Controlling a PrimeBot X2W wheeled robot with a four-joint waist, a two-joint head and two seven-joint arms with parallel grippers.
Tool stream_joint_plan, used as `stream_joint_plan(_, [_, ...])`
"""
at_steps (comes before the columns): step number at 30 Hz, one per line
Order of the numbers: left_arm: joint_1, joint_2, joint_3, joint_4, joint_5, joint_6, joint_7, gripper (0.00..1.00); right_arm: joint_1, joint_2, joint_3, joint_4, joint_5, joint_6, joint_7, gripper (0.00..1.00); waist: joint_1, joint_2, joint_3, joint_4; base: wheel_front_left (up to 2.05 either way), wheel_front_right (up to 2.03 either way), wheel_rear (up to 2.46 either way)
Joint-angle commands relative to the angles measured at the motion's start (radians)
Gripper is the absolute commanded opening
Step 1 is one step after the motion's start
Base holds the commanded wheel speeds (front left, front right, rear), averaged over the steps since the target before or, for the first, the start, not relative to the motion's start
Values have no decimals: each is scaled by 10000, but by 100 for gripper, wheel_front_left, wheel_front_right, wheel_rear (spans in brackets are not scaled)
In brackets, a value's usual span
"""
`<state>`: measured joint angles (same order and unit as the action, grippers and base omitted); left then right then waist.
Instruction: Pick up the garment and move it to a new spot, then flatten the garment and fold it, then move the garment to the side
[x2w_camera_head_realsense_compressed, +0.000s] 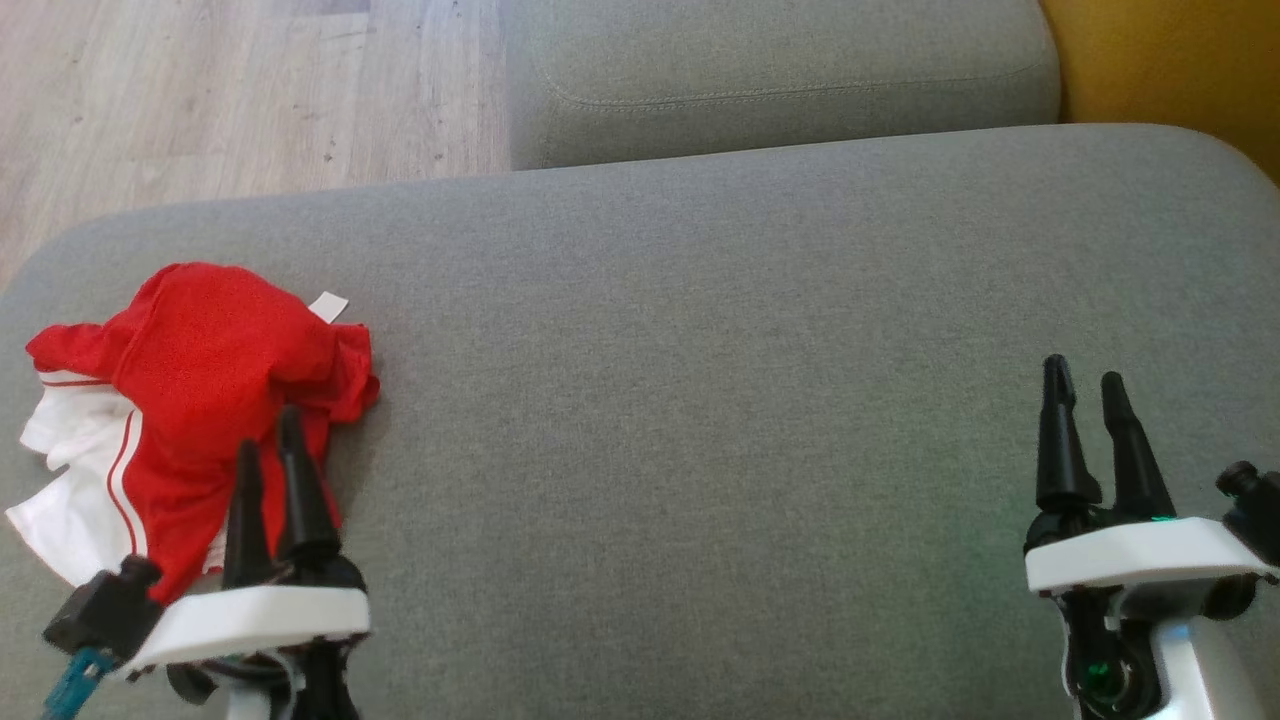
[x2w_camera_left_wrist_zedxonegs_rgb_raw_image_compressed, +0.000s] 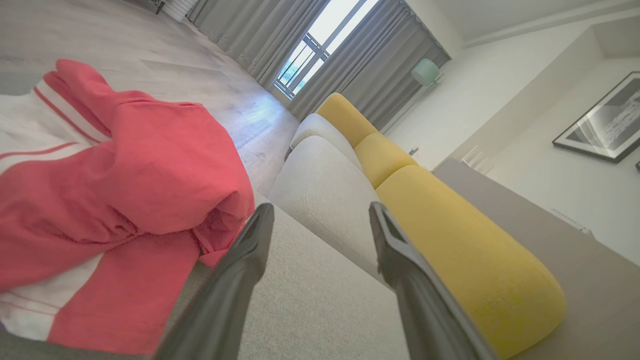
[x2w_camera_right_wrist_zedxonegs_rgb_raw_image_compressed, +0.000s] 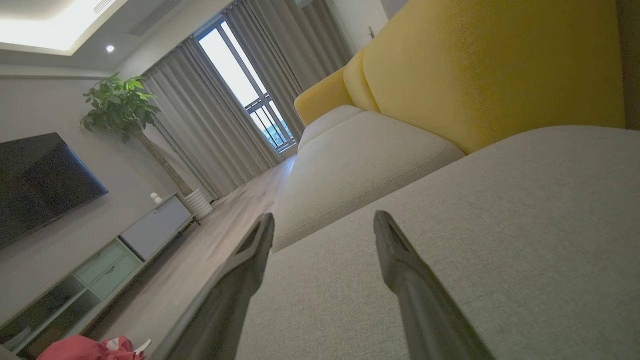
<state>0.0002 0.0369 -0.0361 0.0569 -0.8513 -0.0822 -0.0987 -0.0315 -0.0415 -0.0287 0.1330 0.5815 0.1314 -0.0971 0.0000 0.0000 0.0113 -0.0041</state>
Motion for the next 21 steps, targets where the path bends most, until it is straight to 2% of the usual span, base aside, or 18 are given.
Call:
stream_joint_plan(1, [-311, 98, 29, -467, 580, 13, -140, 100, -345, -63, 231, -357, -551, -4, -162, 100, 0, 0, -1, -2, 0, 0, 0])
stream_joint_plan(21, [-240, 208, -1231, -324, 4668, 446, -704, 100, -206, -72, 339, -462, -3468, -6, -723, 100, 0, 0, -36, -10, 0, 0, 0])
